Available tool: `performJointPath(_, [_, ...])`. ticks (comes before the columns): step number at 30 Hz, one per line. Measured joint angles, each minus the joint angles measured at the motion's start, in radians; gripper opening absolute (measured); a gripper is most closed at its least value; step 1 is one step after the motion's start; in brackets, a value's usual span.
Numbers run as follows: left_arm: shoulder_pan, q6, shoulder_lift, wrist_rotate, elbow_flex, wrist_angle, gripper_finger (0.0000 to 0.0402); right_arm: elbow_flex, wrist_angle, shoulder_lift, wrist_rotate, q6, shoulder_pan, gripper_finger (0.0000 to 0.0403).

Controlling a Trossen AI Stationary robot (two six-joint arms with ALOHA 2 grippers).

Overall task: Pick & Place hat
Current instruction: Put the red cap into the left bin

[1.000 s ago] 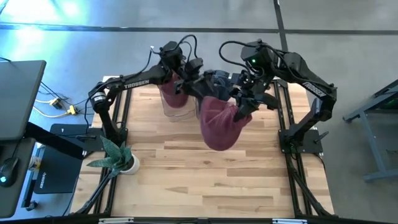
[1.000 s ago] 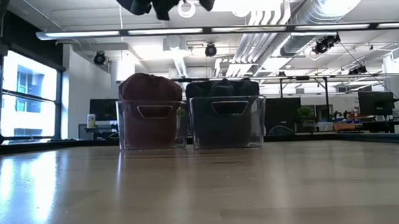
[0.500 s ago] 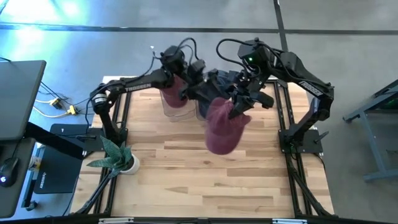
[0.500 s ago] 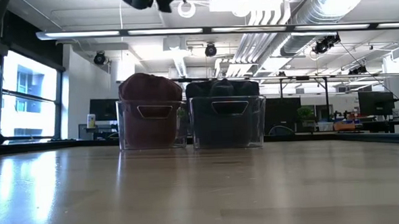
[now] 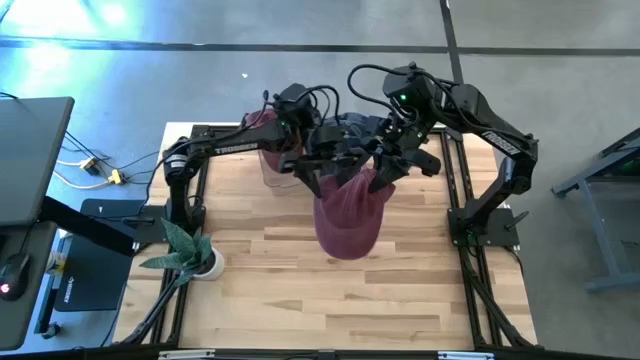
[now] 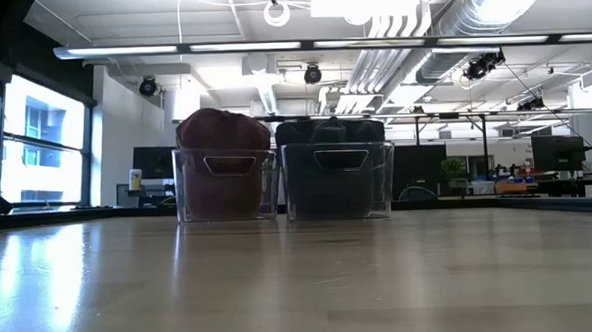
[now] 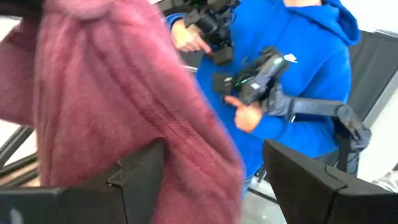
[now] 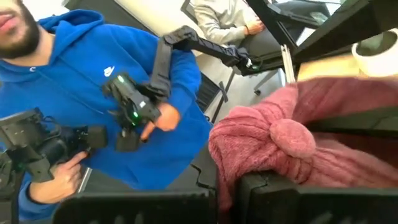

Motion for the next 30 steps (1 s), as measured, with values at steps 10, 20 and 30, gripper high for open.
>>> performJointPath(10, [0.057, -0.043, -0.063, -0.006, 0.052, -0.005, 0.0264, 0.000, -0.047, -0.064, 0.113, 0.025, 0.000, 0.0005])
performJointPath(20, [0.132, -0.019, -0.078, -0.200, 0.054, -0.016, 0.0264, 0.000, -0.046, -0.082, 0.188, -0.024, 0.001, 0.0013])
performJointPath(30, [0.112, 0.069, 0.067, -0.222, 0.052, -0.099, 0.0264, 0.000, 0.068, -0.077, 0.187, -0.063, 0.001, 0.0006])
